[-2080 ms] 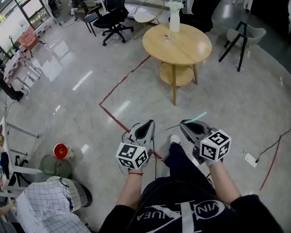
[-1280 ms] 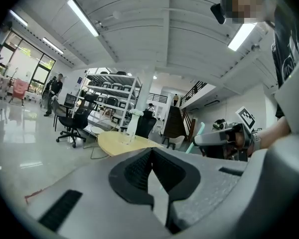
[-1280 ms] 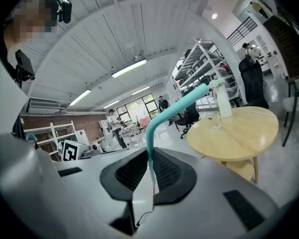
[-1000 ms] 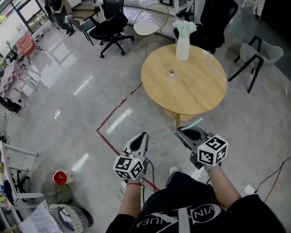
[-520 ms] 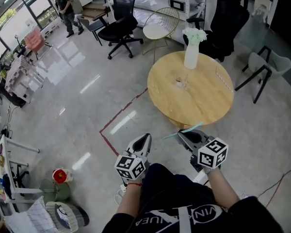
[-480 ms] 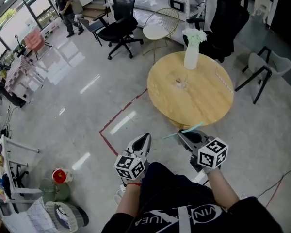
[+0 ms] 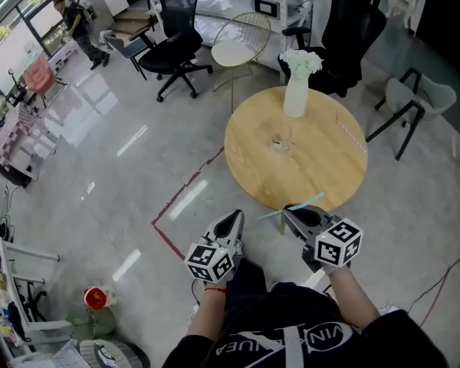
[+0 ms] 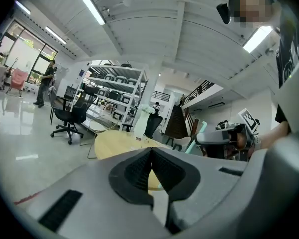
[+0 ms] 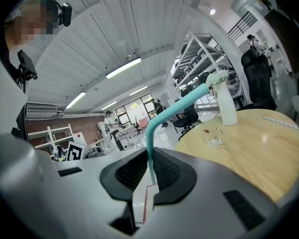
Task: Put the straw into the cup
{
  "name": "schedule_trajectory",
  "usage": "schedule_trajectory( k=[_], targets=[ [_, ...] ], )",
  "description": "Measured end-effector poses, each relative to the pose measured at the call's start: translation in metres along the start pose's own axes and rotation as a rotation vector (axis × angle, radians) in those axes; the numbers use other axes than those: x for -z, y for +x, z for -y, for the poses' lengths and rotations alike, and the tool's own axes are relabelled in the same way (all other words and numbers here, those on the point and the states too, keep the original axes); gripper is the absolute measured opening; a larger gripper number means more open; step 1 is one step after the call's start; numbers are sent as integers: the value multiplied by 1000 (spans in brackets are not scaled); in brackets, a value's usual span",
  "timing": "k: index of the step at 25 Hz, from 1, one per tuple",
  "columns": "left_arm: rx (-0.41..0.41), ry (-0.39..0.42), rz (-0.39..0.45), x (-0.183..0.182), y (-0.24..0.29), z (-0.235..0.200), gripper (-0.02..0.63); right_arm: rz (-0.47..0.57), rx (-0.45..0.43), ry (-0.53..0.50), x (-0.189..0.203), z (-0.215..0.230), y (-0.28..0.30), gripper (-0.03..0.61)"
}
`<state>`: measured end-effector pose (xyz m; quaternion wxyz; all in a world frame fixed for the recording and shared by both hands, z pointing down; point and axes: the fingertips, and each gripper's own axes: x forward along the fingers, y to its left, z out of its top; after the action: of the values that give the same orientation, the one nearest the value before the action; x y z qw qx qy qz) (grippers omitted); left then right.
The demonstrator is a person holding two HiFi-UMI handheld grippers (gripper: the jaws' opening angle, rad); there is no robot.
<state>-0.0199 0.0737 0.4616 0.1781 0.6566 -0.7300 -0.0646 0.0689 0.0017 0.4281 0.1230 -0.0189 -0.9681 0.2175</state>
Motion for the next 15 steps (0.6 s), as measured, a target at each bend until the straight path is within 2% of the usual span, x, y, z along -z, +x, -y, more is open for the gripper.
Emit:
schedule_trajectory(
  k=[5, 15],
  targets=[
    [72, 30, -24, -23, 38, -35, 8, 23, 46, 24, -22, 23, 41, 32],
    [206, 34, -80, -68, 107, -133, 8, 82, 156, 68, -69, 63, 145, 32]
  ],
)
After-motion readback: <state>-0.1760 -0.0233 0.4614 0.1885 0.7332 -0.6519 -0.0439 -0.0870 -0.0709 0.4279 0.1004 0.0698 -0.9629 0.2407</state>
